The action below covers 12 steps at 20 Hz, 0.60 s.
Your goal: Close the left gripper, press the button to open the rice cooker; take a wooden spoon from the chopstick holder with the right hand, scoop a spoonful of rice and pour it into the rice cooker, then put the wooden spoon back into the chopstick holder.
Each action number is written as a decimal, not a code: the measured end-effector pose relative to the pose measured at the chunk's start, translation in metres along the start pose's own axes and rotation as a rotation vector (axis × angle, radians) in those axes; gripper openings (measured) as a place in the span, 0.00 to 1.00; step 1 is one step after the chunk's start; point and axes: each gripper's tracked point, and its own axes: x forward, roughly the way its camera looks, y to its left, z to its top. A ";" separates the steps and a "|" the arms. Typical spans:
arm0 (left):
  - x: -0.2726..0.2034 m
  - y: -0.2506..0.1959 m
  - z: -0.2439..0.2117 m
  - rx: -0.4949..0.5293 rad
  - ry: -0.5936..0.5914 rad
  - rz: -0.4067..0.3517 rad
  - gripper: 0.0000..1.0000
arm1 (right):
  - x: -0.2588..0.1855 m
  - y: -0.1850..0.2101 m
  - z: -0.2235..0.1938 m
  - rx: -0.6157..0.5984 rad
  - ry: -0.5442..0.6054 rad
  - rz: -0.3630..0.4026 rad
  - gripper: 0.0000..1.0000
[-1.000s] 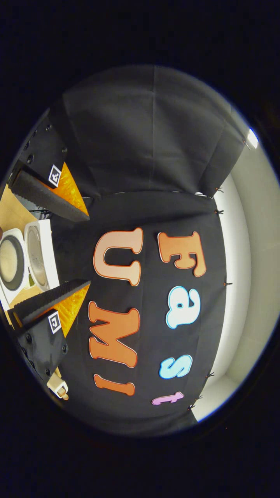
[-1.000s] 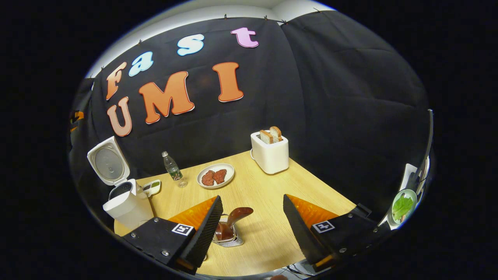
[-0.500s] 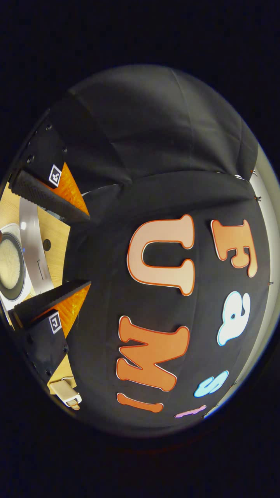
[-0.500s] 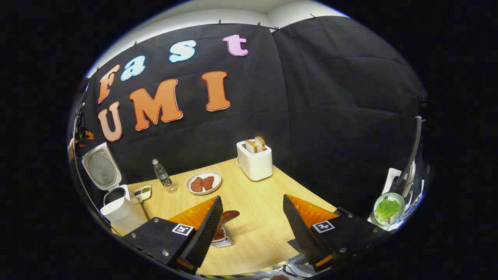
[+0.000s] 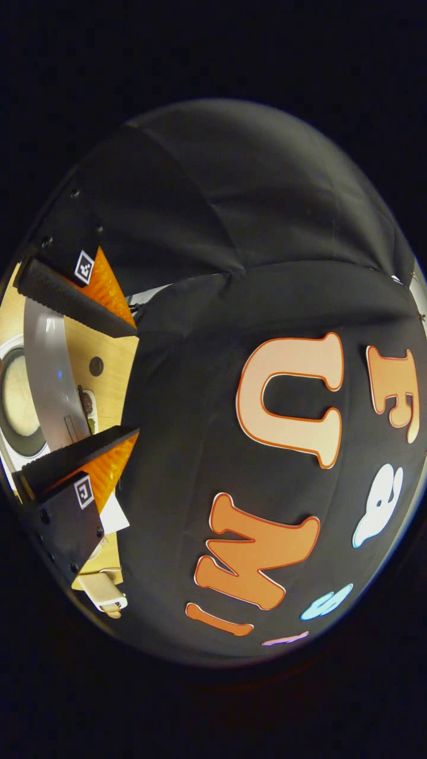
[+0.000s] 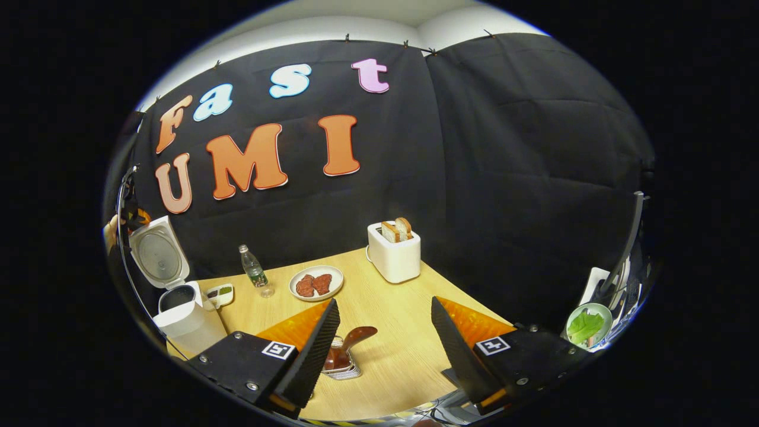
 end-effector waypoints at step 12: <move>-0.087 -0.030 -0.145 0.025 0.060 -0.015 1.00 | 0.000 0.017 -0.020 -0.062 0.049 0.197 0.95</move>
